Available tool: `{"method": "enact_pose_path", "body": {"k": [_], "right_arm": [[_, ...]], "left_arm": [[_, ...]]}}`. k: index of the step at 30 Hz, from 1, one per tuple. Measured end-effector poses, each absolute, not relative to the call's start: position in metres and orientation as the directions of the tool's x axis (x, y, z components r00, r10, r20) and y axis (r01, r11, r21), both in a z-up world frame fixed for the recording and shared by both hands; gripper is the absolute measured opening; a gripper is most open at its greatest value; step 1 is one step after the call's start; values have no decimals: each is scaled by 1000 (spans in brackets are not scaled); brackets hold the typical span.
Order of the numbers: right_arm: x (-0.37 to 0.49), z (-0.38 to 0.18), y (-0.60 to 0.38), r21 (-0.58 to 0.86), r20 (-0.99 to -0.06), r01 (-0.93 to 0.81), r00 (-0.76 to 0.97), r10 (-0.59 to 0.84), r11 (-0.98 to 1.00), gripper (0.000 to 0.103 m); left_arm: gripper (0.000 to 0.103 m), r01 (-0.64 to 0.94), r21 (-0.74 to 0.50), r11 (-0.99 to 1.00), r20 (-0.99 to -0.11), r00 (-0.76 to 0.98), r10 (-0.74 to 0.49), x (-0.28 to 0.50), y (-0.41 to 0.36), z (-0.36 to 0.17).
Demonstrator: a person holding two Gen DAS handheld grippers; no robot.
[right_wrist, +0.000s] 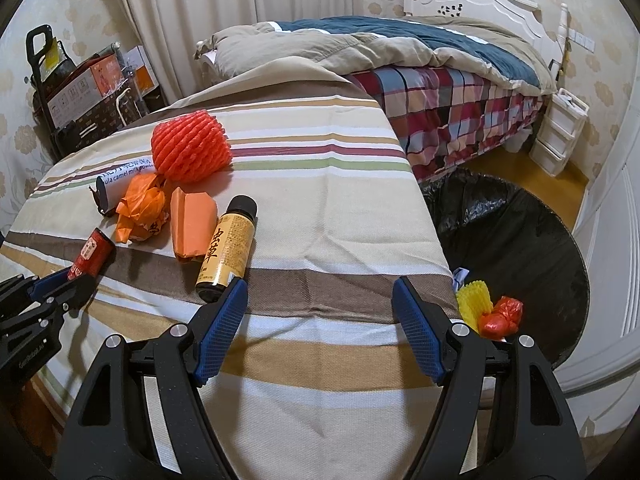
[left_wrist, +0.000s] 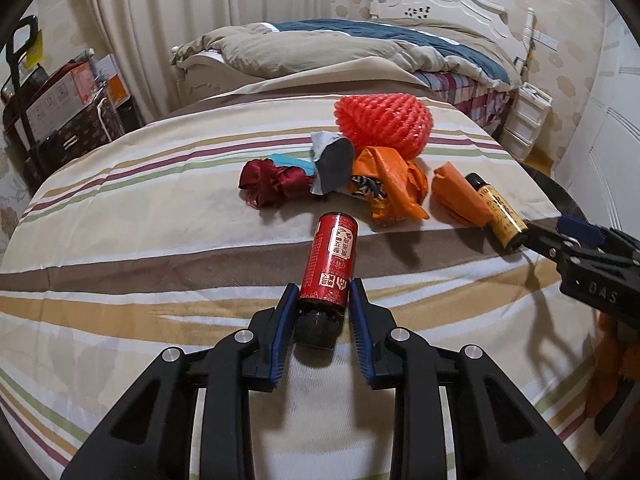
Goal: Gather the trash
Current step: 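Close the left tool on the red cylindrical can, then grasp the gold spray can with the right tool while the left holds the red can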
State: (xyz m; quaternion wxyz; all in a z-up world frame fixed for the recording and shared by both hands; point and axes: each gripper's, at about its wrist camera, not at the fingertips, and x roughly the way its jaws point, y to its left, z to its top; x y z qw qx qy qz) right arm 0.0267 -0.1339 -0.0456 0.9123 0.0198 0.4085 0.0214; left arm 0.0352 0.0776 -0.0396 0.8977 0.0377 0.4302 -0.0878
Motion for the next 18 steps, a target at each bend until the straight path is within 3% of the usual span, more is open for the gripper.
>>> {"method": "enact_pose_path", "body": {"k": [5,10,11,14,18], "right_arm": [[26,-45,-132,50,-745,-27,664,56,998,73],[23,-44,-129,46,-741,-34,669,57,998,73],[23,-43,-128,47,-740,-36,670,59,998,73],[19,-41,-125,47,-738,-48,672,67,998,73],[14,-36,-123,51,-731,-54,679,74,997,73]], "left_arm": [[47,161,-13,987,-773,624,-112,41,76,-38],[47,153,-22,988,-774,623,-114,45,76,-38],[46,155,-23,988,-776,620,-115,45,76,-39],[27,164,-19,986,-779,615,-117,45,75,-40],[27,157,-23,987,-773,624,-117,43,79,-39]]}}
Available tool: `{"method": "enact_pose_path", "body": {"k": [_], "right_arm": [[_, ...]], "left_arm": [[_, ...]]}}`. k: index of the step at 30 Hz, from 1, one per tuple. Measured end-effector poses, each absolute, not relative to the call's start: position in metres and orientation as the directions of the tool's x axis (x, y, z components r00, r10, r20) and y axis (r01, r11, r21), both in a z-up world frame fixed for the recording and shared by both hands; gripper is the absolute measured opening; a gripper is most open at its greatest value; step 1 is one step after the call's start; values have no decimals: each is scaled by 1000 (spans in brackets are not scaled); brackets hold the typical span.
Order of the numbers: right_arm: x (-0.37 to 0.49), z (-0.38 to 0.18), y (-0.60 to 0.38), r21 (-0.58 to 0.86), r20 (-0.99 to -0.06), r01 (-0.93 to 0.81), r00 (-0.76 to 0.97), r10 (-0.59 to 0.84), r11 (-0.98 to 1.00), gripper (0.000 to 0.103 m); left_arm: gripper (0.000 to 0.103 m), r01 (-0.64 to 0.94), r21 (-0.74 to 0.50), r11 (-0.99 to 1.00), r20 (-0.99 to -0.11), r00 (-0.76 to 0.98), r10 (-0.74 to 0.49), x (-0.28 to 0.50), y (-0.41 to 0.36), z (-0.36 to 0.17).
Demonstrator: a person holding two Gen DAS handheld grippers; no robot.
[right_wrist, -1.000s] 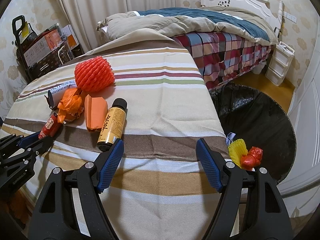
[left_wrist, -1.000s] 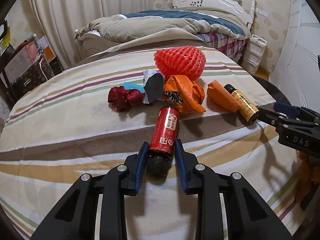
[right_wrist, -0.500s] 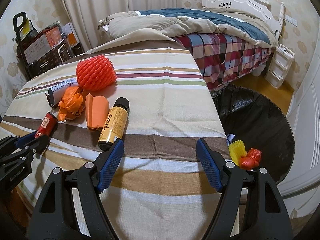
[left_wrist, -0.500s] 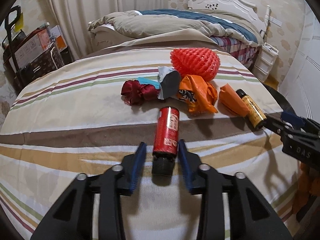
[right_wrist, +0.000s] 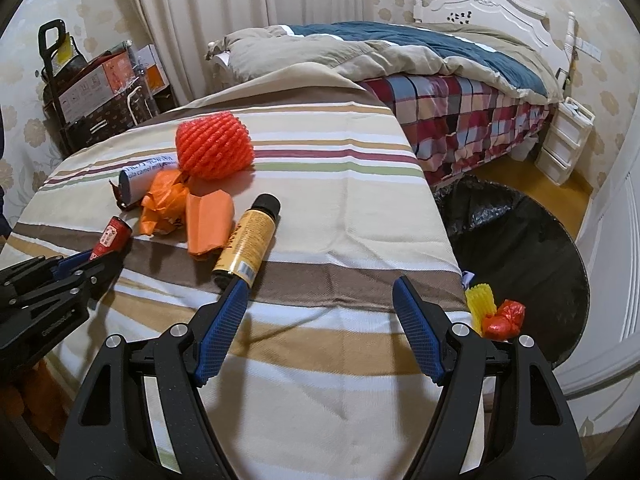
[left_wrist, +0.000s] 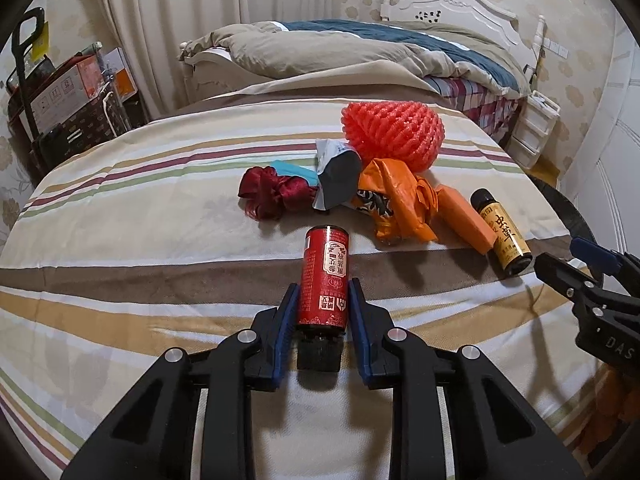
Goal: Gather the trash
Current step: 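Grasp the gold spray can with the right tool while the left holds the red can, then carry the red can and gold spray can with both tools over the black bin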
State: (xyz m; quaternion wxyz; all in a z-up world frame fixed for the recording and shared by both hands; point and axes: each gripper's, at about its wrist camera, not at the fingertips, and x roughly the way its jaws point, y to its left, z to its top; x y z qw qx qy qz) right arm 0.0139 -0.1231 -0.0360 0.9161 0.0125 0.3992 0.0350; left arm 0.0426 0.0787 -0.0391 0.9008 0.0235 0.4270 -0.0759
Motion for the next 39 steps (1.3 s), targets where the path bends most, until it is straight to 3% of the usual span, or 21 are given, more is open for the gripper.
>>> {"method": "enact_pose_path", "body": {"k": [9,18,20,31,39], "right_arm": [[29,-21,-110,62,-711,-78,696,99,995,70],[58,-41,-91,63,-767,-106,631,116,992,35],[57,-44,-90,70,-770,-118,625,129,991,23],[35,-35,-110,101,-734,-90,665,135,991,23],[14,-20,-157,118,-700,-11,708,91,993,23]], "left_arm": [[27,113,-35,993,-761,641,-100,36,93,-36],[27,61,-45,997,-757,649,-74,37,111,-35],[27,57,-51,997,-754,653,-76,37,112,-35],[27,65,-73,995,-723,684,-97,22,101,-22],[27,156,-114,981,-688,700,-191,12,59,-1]]}}
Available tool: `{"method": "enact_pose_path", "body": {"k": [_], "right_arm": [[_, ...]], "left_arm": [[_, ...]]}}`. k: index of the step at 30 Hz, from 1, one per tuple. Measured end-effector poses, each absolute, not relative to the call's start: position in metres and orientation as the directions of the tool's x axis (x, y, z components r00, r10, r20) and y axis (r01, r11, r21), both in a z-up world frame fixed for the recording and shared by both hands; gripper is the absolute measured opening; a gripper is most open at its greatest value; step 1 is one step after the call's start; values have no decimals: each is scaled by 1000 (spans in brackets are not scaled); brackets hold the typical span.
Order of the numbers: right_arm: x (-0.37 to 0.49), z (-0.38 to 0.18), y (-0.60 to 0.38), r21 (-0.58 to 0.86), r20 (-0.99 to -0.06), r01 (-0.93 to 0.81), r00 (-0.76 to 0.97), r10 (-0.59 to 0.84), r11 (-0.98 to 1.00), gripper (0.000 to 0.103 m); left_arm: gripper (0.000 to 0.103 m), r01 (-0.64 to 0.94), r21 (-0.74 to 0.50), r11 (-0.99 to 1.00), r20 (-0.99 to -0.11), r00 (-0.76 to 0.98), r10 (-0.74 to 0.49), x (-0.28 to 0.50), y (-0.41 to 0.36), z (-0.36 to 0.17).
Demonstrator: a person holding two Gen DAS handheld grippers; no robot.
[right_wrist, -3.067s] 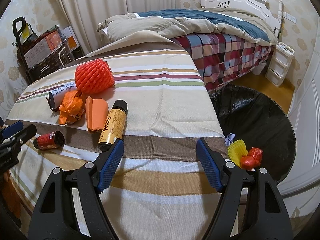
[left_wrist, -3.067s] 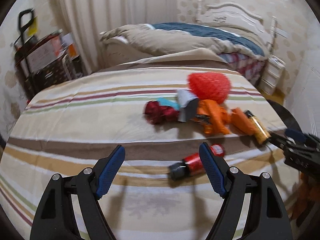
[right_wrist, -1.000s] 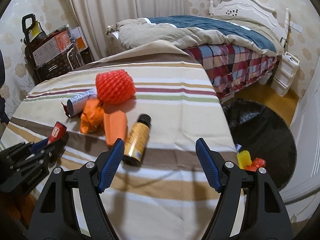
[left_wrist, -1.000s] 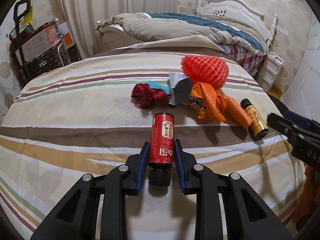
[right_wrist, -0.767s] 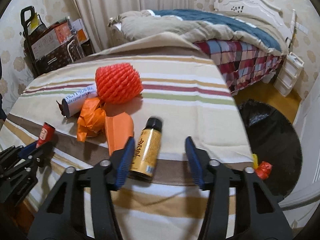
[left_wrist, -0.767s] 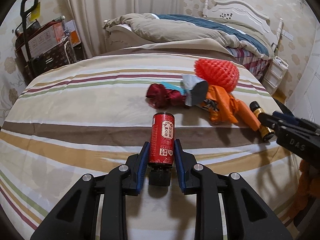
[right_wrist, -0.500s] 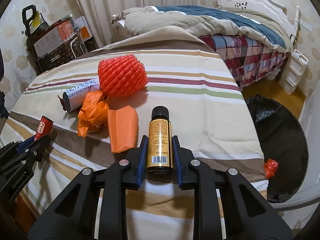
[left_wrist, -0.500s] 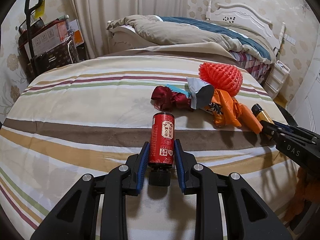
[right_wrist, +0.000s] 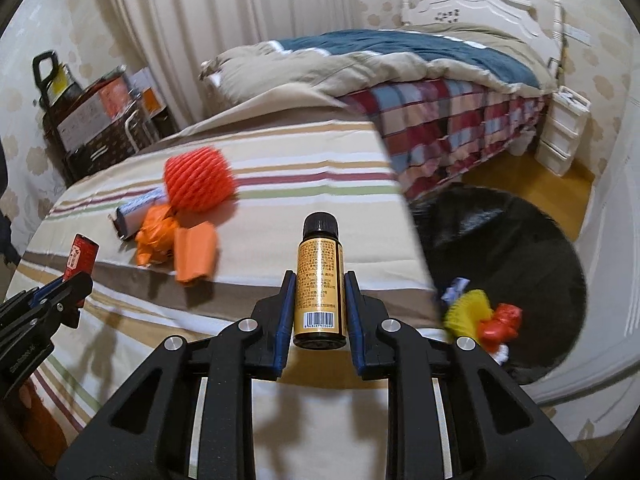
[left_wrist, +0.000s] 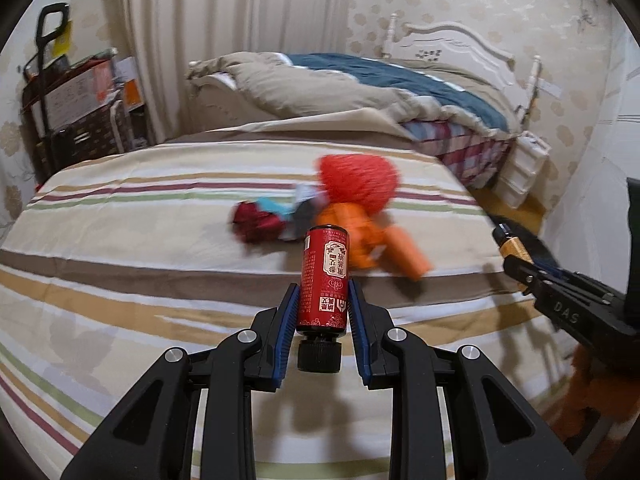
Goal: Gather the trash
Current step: 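Carry the red can and gold spray can with both tools over the black bin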
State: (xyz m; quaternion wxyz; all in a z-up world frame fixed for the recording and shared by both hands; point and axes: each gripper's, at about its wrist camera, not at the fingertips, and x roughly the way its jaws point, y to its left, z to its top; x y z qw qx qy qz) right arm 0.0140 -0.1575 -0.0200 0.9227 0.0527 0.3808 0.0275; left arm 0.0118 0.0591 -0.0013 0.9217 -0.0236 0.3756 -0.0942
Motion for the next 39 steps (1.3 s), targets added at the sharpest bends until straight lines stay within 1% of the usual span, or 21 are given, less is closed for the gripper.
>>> {"method": "enact_pose_path", "body": {"k": [6,11,17,26,32,39], "right_arm": [[8,-13,-202,111,-682,69,731,25,991,23],[9,-13,-243,111,-678,141,735,-29,984,23],[15,-24,-280,113,-687,203,723,-72,973,23],[26,-42,-318,118,-705,270,701,-111,956,23],[31,-51,-334,123,-718,297,685,-121,947,23],[32,-62,-342,127,-732,320,669,-128,939,23]], "left_arm": [[27,255,-120,960,-675,687,-267,20,6,7],[27,332,-101,938,-669,675,-311,33,-47,8],[27,387,-67,920,-676,660,-328,51,-99,-1],[27,426,-24,905,-708,631,-316,74,-154,-17],[27,431,3,902,-731,617,-293,87,-174,-28],[27,445,31,895,-738,614,-280,85,-188,-32]]}}
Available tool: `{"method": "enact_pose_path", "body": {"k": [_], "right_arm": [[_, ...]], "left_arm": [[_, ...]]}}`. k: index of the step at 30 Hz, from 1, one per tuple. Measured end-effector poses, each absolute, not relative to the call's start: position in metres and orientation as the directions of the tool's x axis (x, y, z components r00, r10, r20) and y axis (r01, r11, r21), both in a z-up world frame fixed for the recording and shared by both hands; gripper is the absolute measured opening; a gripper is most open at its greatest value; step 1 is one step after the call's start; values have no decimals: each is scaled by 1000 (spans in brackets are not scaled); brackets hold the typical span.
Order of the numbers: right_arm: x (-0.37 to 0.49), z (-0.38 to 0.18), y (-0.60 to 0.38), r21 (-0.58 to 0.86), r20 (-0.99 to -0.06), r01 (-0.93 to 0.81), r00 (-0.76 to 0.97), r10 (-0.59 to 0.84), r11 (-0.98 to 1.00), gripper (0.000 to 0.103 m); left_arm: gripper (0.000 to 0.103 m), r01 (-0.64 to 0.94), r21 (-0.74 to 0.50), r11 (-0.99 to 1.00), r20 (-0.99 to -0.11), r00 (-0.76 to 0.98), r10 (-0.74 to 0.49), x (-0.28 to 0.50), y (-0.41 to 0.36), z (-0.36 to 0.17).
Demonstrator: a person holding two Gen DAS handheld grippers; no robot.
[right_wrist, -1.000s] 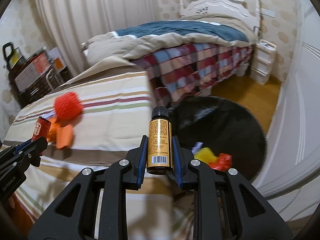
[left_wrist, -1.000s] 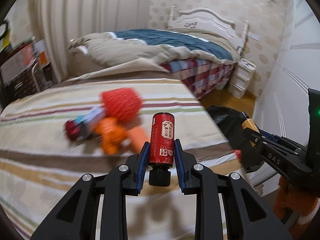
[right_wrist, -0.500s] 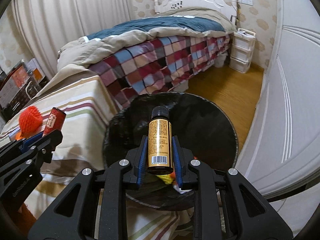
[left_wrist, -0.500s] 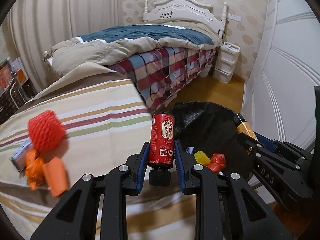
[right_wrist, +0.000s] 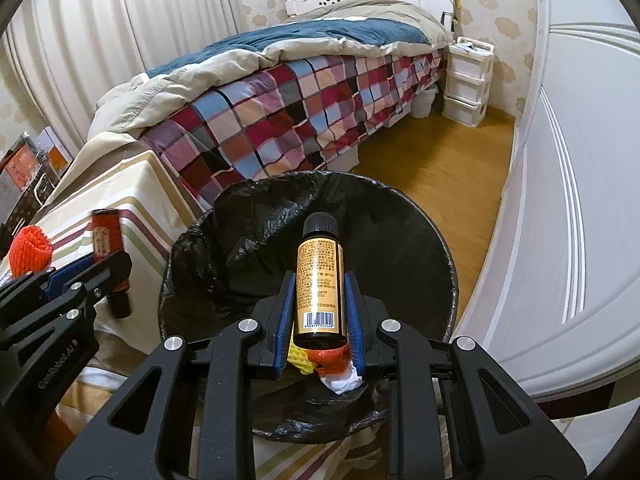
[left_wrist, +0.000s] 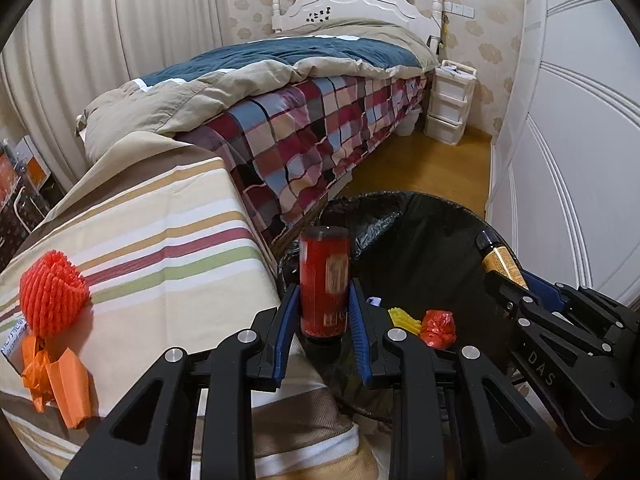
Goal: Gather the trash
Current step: 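Carry the red can and gold spray can with both tools over the black bin, then open both tools to drop the two cans into the bin, then move both tools back toward the remaining trash on the bed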
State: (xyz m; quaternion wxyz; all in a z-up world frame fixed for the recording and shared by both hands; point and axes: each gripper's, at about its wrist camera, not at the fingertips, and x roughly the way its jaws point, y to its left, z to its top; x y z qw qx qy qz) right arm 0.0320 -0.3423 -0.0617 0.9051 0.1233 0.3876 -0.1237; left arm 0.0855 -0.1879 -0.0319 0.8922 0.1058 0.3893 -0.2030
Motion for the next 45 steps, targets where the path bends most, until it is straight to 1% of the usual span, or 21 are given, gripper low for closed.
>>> {"method": "enact_pose_path", "body": {"k": [1,2,3,4,6,8,12,14,19,25,35,43,44,45], "right_arm": [[32,-63,-343,125,-733,323,667,-131,938,23],[32,-64,-344,123,-735,326,664,-135,937,24],[31,-65,-344,120,-736,330,662,-139,936,24],[30,-65,-344,118,-735,335,663,-145,935,25],[31,-64,-345,111,-735,342,660,-154,933,30],[29,-64,-345,107,-733,349,660,-163,931,44],[27,-61,-343,89,-727,361,661,-188,928,51],[24,-58,-340,82,-721,366,664,-198,927,57],[20,-50,-330,83,-709,354,678,-194,932,61],[18,-41,-309,99,-700,316,696,-160,943,63],[23,-27,-245,120,-691,189,721,-55,975,63],[33,-21,-196,116,-691,92,723,14,989,63],[36,-22,-190,115,-692,80,721,22,990,63],[38,-22,-185,114,-693,70,720,29,991,63]], "left_arm": [[28,443,32,896,-739,614,-277,86,-188,-32],[34,441,33,897,-738,616,-275,86,-188,-32],[43,438,33,898,-736,619,-275,86,-188,-31],[48,435,32,900,-732,624,-275,86,-187,-30],[64,426,31,904,-720,637,-276,83,-185,-27],[72,421,31,906,-711,646,-276,81,-183,-25],[75,405,60,912,-700,669,-251,78,-178,-21],[76,392,68,917,-697,677,-238,77,-172,-18],[77,349,51,936,-696,685,-217,75,-145,-12],[77,272,50,961,-696,700,-162,68,-100,-8],[77,121,46,992,-685,726,-57,57,-17,-3],[77,24,16,1000,-683,730,-7,62,39,-1],[76,17,12,1000,-685,729,-4,65,43,-2],[74,10,5,1000,-688,726,-3,68,48,-2]]}}
